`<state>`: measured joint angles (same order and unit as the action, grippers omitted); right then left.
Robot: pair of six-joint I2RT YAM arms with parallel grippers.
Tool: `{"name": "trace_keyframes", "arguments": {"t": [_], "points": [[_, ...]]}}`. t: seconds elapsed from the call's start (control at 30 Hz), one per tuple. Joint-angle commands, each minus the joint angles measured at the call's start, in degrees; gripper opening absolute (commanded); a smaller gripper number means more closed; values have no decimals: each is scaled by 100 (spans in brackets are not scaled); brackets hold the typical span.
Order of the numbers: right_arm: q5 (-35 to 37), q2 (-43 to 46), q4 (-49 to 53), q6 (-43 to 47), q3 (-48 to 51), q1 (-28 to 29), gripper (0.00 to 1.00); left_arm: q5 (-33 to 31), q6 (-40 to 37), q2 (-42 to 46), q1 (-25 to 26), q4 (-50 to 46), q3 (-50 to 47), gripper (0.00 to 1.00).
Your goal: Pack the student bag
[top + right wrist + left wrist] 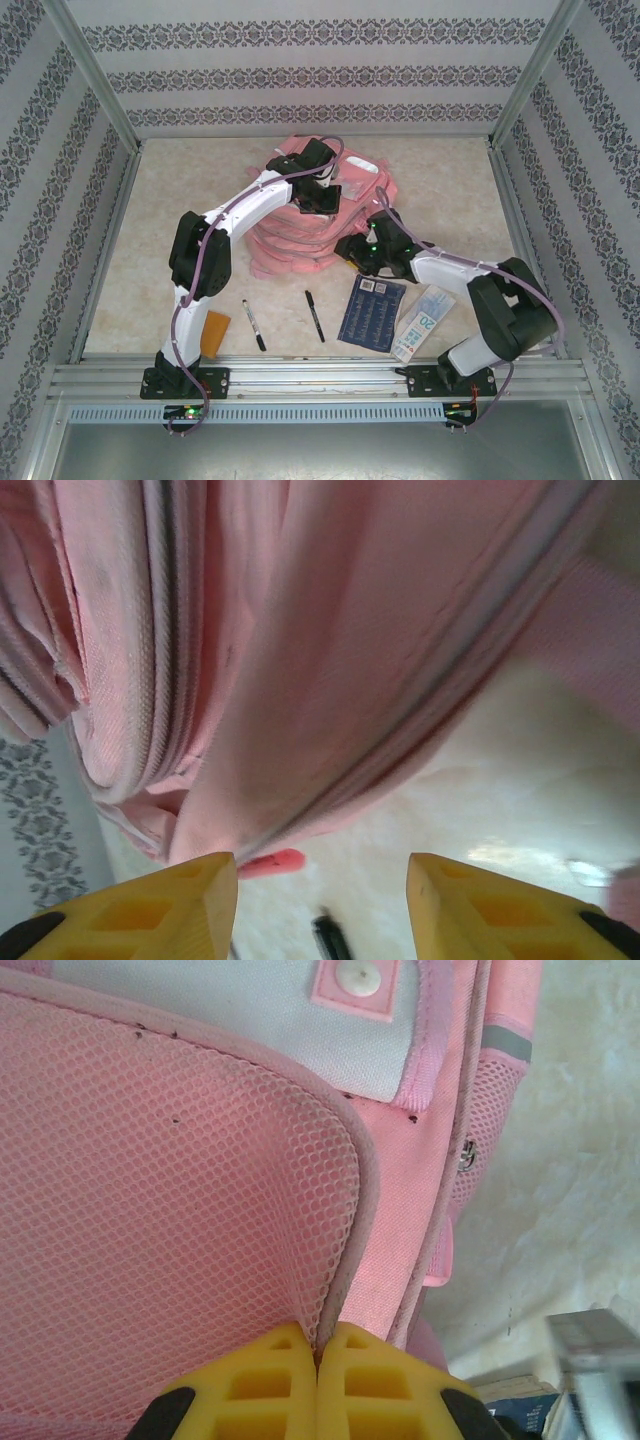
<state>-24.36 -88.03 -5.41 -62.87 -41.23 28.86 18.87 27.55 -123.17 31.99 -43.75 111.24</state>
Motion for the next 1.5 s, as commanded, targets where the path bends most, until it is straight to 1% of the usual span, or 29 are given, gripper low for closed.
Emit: {"name": "trace_keyframes", "arguments": {"t": [0.0, 0.17, 0.23, 0.27, 0.33, 0.37, 0.4, 0.47, 0.5, 0.53, 0.57, 0.63, 0.7, 0.83, 0.9, 0.97, 1.1, 1.17, 1.27, 1.4, 1.47], "points": [[186, -207, -413, -1138, -303, 237, 49, 350, 114, 13, -51, 443, 161, 0], [335, -651, -672, -1393, -479, 314, 49, 444, 216, -19, -52, 564, 165, 0], [343, -765, -878, -1444, -522, 295, 44, 460, 216, -23, -52, 593, 172, 0], [353, -777, -889, -1447, -562, 287, 38, 464, 208, -34, -56, 587, 181, 0], [349, -795, -905, -1430, -623, 287, 19, 517, 128, -31, -68, 525, 250, 0], [353, -774, -924, -1430, -638, 282, 13, 528, 60, -34, -82, 440, 319, 0], [348, -752, -963, -1415, -645, 287, 8, 547, -50, -11, -112, 263, 425, 6], [335, -701, -1007, -1395, -683, 303, 2, 480, -255, 102, -200, -187, 571, 36], [322, -677, -1047, -1363, -708, 313, 0, 468, -334, 251, -243, -374, 541, 46], [309, -664, -1066, -1343, -739, 321, 0, 483, -394, 454, -292, -503, 429, 51], [296, -654, -1103, -1325, -754, 329, 0, 455, -416, 710, -319, -583, 234, 55], [275, -654, -1214, -1283, -788, 330, 0, 334, -326, 1320, -333, -549, -423, 59], [265, -655, -1329, -1233, -816, 330, 0, 291, -41, 2026, -330, -277, -1386, 60], [166, -656, -1384, -1084, -929, 312, 0, 757, 802, 3332, -308, 813, -3619, 59], [83, -662, -1407, -1061, -980, 304, 0, 929, 1204, 3669, -225, 1477, -4448, 58], [-43, -696, -1462, -1055, -1032, 312, 0, 972, 1452, 3741, -87, 2033, -4961, 57], [-276, -776, -1639, -1143, -1079, 333, 0, 898, 1658, 3504, 146, 2590, -5168, 56], [-319, -756, -1754, -1166, -1029, 357, 0, 852, 1750, 3351, 176, 2806, -5143, 50], [-348, -691, -1762, -1092, -960, 372, 0, 550, 1802, 3192, 185, 2793, -5036, 45], [-393, -645, -1762, -1069, -880, 374, 0, 171, 1805, 3143, 202, 2747, -4980, 43], [-411, -637, -1770, -1084, -856, 370, 0, -124, 1706, 3098, 211, 2510, -4876, 42]]}}
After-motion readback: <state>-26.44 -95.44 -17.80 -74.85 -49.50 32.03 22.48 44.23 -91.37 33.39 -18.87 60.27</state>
